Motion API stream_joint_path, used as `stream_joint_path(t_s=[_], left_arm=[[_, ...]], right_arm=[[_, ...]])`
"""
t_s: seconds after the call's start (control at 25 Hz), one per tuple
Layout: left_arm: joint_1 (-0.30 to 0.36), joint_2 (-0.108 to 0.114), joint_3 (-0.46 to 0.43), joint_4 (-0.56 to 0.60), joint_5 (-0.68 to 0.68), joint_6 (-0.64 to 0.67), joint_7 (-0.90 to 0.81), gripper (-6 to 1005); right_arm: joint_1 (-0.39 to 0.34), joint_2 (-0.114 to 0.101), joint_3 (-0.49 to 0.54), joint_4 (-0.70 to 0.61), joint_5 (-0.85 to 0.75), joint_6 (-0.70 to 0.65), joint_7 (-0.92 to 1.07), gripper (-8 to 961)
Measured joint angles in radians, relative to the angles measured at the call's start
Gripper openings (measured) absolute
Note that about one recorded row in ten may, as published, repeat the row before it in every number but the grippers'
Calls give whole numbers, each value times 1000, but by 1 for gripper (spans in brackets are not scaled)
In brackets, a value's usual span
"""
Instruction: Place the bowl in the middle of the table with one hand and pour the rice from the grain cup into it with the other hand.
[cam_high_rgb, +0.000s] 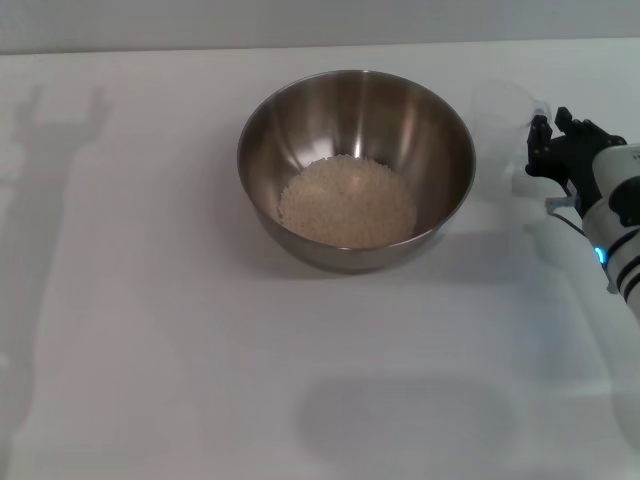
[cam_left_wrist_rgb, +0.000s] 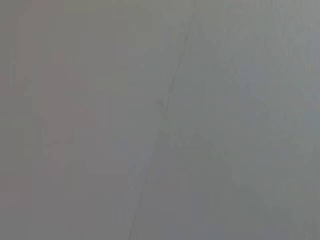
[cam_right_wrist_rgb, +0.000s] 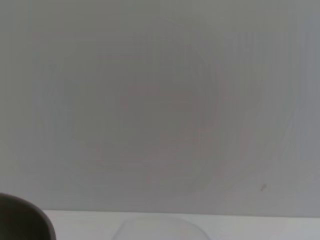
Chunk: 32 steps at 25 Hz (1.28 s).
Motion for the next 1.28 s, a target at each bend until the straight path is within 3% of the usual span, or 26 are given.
stream_joint_path(t_s=[0.12, 0.32, 0.56, 0.76, 0.88, 1.0, 1.08, 1.28], left_arm=[[3, 1, 0, 0, 0, 1, 0, 871], [6, 1, 2, 0, 0, 2, 0, 871], [7, 2, 6, 4, 0, 2, 0, 870], [9, 1, 8, 12, 0, 2, 2, 870], [10, -1, 8, 24, 0, 2, 12, 870], [8, -2, 5, 46, 0, 2, 16, 870], [6, -3, 2, 61, 0, 2, 25, 870], [5, -5, 6, 81, 0, 8, 83, 870]], right_arm=[[-25, 0, -4, 8, 0, -15, 0, 234], [-83, 0, -32, 29, -1, -88, 0, 231], [-145, -2, -128, 26, -1, -275, -1, 238], [-173, -6, -158, 22, -1, -510, 2, 244], [-164, -9, -153, -21, 2, -665, 15, 248], [-123, -9, -122, -102, 11, -770, 55, 372], [-91, -9, -88, -158, 12, -812, 100, 455], [-22, -12, -19, -238, 13, -862, 123, 545]])
